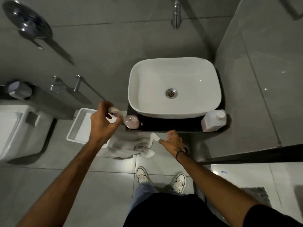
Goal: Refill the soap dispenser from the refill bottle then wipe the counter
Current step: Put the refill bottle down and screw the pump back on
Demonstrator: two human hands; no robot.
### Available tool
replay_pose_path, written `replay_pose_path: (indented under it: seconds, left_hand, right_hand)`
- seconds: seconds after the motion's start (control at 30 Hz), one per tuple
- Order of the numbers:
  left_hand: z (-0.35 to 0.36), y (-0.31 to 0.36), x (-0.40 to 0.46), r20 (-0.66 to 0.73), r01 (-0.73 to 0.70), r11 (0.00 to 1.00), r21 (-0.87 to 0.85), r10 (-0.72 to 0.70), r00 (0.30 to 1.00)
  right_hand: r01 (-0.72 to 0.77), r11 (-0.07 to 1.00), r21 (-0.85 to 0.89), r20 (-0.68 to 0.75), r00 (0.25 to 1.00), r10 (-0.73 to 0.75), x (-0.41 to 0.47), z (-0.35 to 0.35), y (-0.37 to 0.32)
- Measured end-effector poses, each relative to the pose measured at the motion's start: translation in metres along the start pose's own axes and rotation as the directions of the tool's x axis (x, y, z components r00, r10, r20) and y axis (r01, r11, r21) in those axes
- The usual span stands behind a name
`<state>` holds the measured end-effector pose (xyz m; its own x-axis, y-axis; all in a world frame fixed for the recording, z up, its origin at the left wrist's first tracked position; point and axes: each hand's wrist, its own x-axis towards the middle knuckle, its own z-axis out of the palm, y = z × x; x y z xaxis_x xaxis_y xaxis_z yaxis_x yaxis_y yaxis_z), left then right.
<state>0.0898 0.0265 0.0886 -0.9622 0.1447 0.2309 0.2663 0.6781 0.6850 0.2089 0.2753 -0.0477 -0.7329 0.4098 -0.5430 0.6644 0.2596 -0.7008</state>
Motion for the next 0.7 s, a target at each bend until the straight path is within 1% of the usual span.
replay_pose_path:
  seconds: [0.07,0.27,0.4,0.5,0.6,0.7]
  left_hand:
    - [-0.008,-0.013,0.009,-0.011,0.01,1.0,-0.017,-0.01,1.0]
    - [0.001,-0.03,0.022,0.06,-0.032,0.997,-0.069,0.036,0.998]
    - [0.018,-0.042,0.027,0.196,-0.04,0.998,-0.052,0.049,0.979]
    - [0.037,-0.051,0.03,0.339,-0.086,0.996,0.011,0.078,0.938]
    - [0.055,-0.059,0.031,0.483,-0.216,0.97,0.109,0.138,0.864]
    - [0.065,-0.064,0.037,0.547,-0.286,0.942,0.175,0.148,0.824]
  right_hand:
    - [0.03,0.999,-0.023,-0.004,1.0,-0.03,0.0,0.016,-0.014]
    - [0.071,0.996,-0.059,-0.053,0.996,-0.074,0.004,0.049,-0.043]
    - [0.12,0.988,-0.096,-0.081,0.989,-0.128,0.006,0.071,-0.059]
    - [0.17,0.975,-0.141,-0.075,0.981,-0.181,0.011,0.094,-0.072]
    - [0.2,0.96,-0.196,-0.127,0.966,-0.227,0.017,0.12,-0.085]
    - [0.184,0.961,-0.204,-0.211,0.951,-0.227,0.022,0.146,-0.092]
